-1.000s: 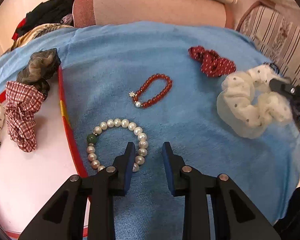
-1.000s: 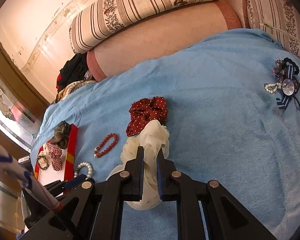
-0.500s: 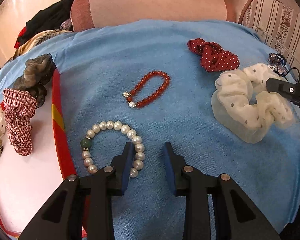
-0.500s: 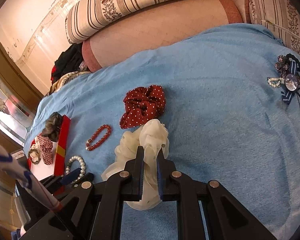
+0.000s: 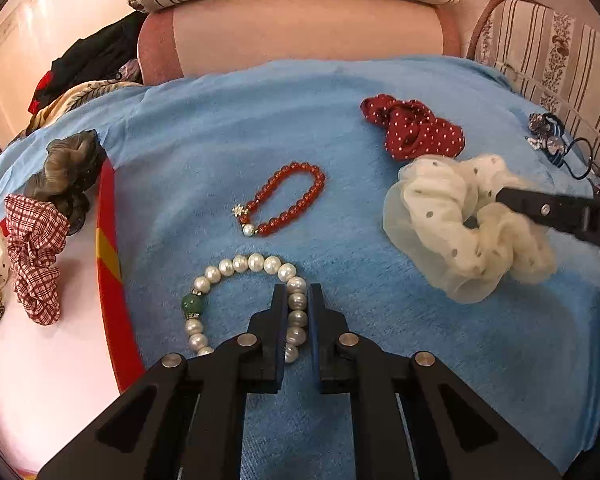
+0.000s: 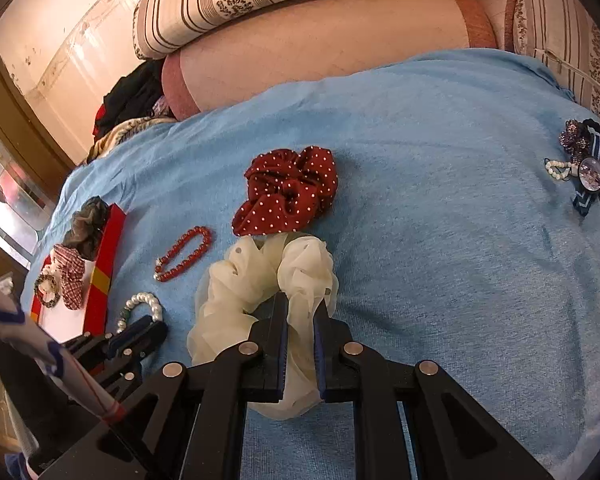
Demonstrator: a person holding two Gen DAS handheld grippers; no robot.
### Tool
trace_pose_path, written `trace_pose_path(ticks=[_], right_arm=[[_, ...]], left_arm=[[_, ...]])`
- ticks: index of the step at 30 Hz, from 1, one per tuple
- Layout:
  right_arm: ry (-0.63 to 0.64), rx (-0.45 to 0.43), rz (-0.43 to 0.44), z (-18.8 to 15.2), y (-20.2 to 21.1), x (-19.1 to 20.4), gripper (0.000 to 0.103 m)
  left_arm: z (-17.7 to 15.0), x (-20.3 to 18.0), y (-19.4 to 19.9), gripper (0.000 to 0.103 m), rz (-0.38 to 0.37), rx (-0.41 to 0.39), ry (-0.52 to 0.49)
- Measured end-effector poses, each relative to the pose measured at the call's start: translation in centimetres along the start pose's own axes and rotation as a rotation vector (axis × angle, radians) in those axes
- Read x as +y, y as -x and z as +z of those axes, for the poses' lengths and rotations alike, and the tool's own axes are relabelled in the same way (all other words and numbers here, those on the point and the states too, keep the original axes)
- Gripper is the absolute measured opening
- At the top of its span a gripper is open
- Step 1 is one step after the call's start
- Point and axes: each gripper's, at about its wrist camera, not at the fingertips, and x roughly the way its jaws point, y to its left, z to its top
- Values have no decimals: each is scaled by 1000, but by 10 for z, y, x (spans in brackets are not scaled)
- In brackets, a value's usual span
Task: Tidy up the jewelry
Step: 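Grasp the cream polka-dot scrunchie with the right gripper while the left grasps the pearl bracelet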
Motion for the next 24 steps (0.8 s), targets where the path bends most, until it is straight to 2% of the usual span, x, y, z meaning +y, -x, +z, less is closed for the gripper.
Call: trace_pose_path(ticks=[3,7,9,10,11,12,13,16,19,24], right_arm=[[-9,19,-23,0,-5,-4,21],[-9,40,-49,-1,-15,-8,39],[-1,52,-54,-2,-20,-6,39],[7,62,-50,-3,-23,-5,38],[18,68,-51,-4,-25,-3,34],[27,65,-50,-5,-26,-1,16],[41,67,-48,-5,-26,1,13],[70,22,-93,-4,-16,5,10],[132,-84,-194,0,3,12,9],[152,-201,-256,7,29,14,9]], left_arm=[[4,3,4,9,-20,-25,11],[10,8,14,9,-39,-68,28],[12,9,18,9,-52,-83,30],[12,8,20,9,-58,-89,30],[12,9,23,9,-58,-102,32],[13,9,26,9,-62,-114,34],[14,10,28,9,-69,-121,33],[16,11,34,9,-62,-151,35],[17,14,40,9,-53,-181,46],[19,20,49,9,-39,-229,63]])
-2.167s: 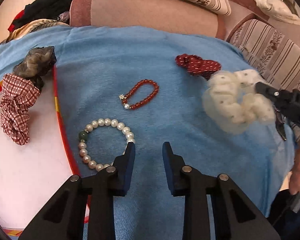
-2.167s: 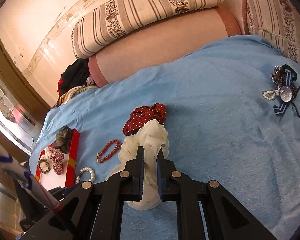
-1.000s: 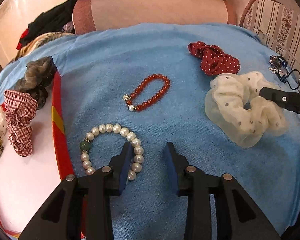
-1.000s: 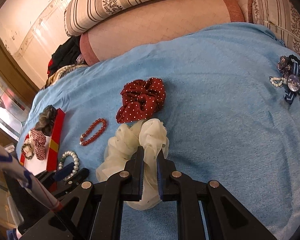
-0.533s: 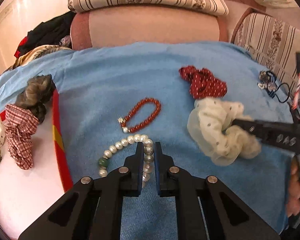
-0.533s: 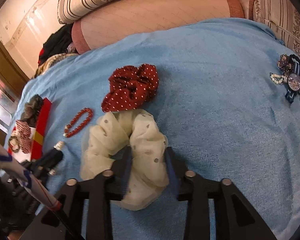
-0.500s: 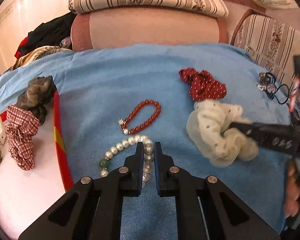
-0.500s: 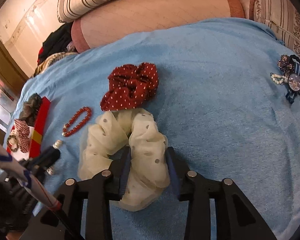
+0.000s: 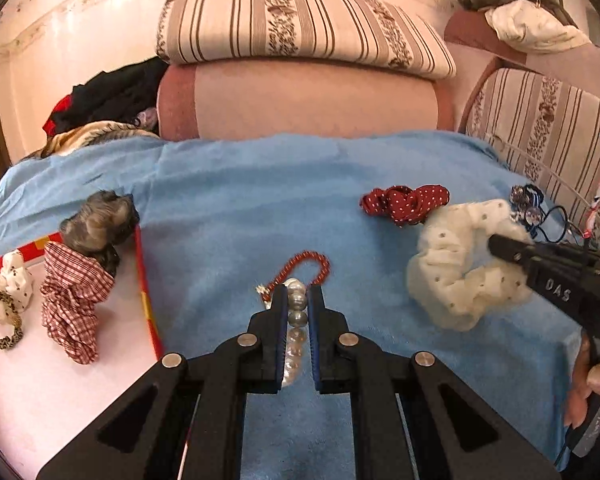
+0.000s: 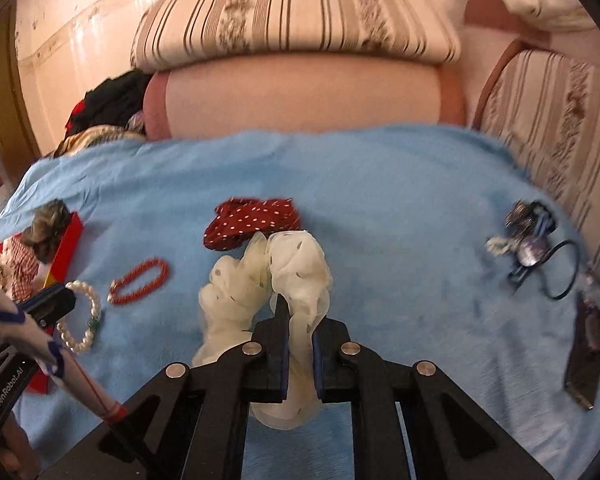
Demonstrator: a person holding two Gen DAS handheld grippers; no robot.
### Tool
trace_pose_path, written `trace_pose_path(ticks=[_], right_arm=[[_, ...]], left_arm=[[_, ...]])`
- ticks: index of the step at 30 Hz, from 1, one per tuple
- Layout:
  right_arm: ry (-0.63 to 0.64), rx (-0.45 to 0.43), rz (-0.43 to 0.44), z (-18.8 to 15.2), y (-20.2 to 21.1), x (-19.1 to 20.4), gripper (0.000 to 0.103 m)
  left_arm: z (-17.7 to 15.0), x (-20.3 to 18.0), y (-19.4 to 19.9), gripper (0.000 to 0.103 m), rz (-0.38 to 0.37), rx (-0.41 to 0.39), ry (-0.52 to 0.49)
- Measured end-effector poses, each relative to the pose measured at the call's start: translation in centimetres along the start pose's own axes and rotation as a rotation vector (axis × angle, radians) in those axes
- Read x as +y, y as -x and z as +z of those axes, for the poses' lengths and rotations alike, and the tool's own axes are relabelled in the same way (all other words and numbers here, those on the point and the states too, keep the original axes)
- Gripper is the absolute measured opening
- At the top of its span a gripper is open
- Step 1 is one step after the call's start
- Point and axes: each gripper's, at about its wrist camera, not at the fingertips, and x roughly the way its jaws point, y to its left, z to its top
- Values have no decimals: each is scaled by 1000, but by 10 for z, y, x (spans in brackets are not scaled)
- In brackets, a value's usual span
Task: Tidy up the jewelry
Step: 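Grasp the cream polka-dot scrunchie with the right gripper while the left grasps the pearl bracelet, then carry the pearl bracelet with the left gripper while the right carries the cream scrunchie to the tray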
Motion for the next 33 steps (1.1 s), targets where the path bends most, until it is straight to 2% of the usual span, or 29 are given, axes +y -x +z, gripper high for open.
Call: trace_pose_path(ticks=[7,33], right_arm=[[-5,-155,-93,12,27,-6,9],[210,-143,-21,-6,34,71,10]], left_arm=[[2,1,3,9,17,-22,1],[2,6,18,9,36,-43,5]])
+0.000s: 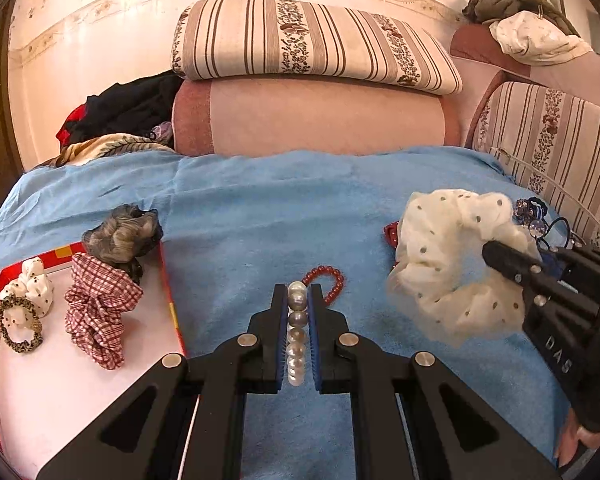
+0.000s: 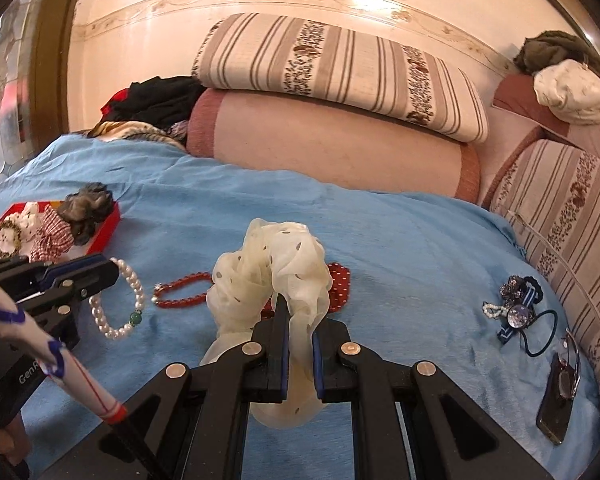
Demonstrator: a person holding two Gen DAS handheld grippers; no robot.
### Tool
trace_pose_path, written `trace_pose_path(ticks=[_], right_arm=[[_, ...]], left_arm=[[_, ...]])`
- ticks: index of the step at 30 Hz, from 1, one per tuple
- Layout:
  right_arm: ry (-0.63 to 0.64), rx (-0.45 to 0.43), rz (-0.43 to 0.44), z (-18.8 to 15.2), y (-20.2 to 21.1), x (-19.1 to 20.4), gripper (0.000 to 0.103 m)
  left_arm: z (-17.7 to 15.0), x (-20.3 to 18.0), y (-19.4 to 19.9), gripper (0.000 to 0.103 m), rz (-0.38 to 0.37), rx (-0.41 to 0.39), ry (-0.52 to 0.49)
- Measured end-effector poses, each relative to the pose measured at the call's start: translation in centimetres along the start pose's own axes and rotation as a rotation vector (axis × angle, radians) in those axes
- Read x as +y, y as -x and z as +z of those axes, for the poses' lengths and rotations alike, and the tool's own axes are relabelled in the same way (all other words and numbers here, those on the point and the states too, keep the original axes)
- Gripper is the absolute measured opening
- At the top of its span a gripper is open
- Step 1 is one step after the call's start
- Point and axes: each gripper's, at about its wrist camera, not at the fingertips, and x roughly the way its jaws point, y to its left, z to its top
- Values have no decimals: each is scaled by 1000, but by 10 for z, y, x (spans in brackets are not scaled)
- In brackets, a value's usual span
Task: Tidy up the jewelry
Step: 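Carry the pearl bracelet with the left gripper while the right carries the cream scrunchie to the tray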
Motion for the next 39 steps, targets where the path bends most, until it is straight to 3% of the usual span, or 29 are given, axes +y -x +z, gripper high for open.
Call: trace_pose_path(ticks=[27,39], right_arm=[[81,-18,-14,8,15,39,10],[59,-39,40,16,30,54,10]], left_arm=[[1,50,31,9,35,-41,76],[0,81,47,9,61,-57,121]])
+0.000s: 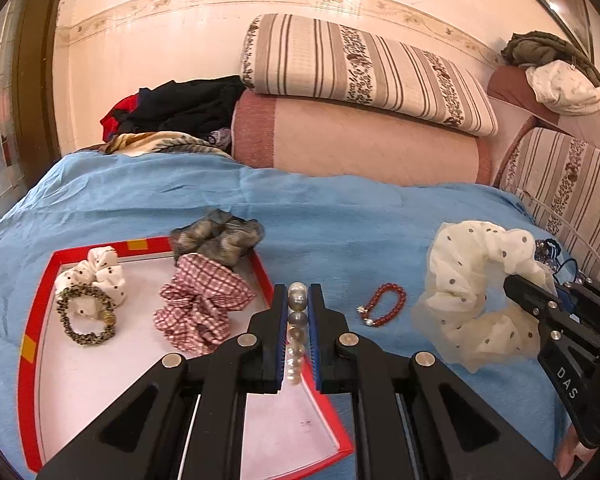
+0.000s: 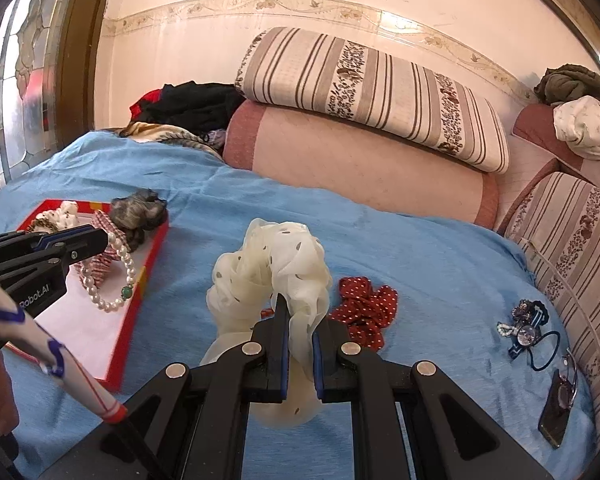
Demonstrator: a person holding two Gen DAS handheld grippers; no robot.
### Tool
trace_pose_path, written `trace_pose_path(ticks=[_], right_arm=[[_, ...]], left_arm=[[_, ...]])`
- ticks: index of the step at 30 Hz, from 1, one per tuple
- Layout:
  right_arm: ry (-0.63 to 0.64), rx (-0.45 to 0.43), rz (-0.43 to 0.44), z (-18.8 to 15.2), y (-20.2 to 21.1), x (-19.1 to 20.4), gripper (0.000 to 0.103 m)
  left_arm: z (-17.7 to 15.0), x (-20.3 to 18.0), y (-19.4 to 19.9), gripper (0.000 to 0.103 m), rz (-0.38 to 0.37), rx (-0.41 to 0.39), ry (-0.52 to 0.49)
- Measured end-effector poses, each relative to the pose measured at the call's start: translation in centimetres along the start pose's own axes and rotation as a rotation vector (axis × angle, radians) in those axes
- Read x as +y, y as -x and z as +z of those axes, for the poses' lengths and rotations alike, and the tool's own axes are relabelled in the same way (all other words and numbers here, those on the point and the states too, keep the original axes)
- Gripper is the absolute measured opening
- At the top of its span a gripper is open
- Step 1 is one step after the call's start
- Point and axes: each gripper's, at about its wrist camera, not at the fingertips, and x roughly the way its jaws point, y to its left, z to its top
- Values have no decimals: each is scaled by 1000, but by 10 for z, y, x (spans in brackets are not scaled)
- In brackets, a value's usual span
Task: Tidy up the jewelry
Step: 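Carry the pearl bracelet with the left gripper while the right carries the cream scrunchie to the tray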
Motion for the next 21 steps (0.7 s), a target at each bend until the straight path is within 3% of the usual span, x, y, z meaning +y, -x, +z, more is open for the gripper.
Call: trace_pose_path(ticks=[12,21], right_arm=[[12,-51,51,14,18,28,10],[-3,-56,142,23,24,55,10]], left_arm=[[3,37,15,9,36,-19,45],[3,62,26,9,66,-37,79]])
